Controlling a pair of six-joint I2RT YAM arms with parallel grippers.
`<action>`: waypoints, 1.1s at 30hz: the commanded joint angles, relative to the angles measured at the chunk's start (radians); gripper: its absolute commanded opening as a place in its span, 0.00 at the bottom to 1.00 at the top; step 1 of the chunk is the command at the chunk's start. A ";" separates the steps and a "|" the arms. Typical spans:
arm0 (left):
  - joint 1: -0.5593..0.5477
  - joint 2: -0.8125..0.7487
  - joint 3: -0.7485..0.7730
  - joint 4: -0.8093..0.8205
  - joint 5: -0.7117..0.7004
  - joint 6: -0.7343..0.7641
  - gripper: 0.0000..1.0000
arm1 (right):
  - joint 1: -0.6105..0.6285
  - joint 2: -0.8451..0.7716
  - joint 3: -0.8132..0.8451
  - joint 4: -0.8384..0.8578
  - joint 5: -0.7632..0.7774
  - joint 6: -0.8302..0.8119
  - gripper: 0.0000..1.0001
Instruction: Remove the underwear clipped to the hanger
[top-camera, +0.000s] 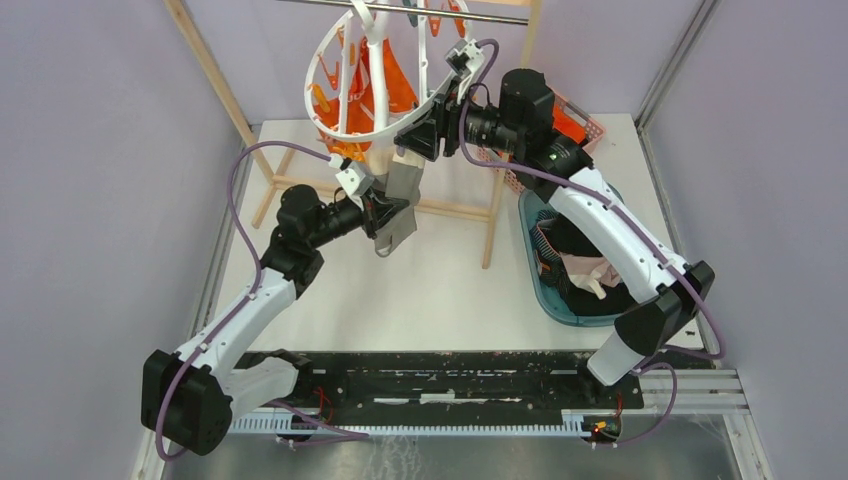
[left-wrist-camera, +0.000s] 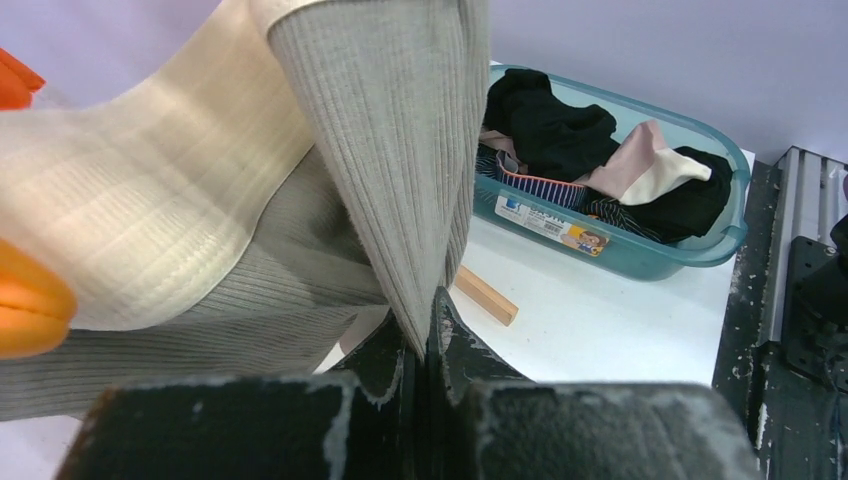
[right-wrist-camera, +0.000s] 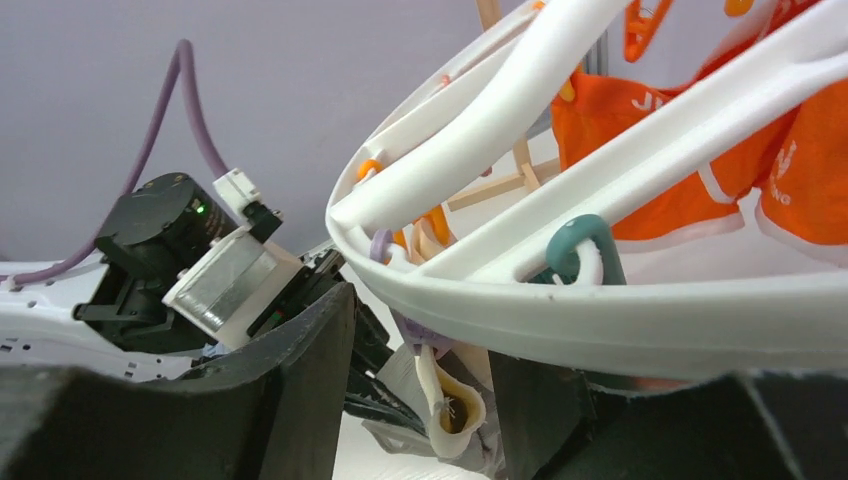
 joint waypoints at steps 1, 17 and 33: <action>-0.012 -0.002 0.033 0.018 0.010 0.024 0.03 | 0.003 0.043 0.079 -0.051 0.045 0.005 0.58; -0.016 -0.006 0.019 -0.005 0.012 0.056 0.03 | 0.003 0.062 0.109 -0.056 0.041 0.036 0.43; -0.016 -0.031 -0.011 -0.016 0.018 0.075 0.03 | 0.003 0.067 0.128 -0.071 0.035 0.048 0.19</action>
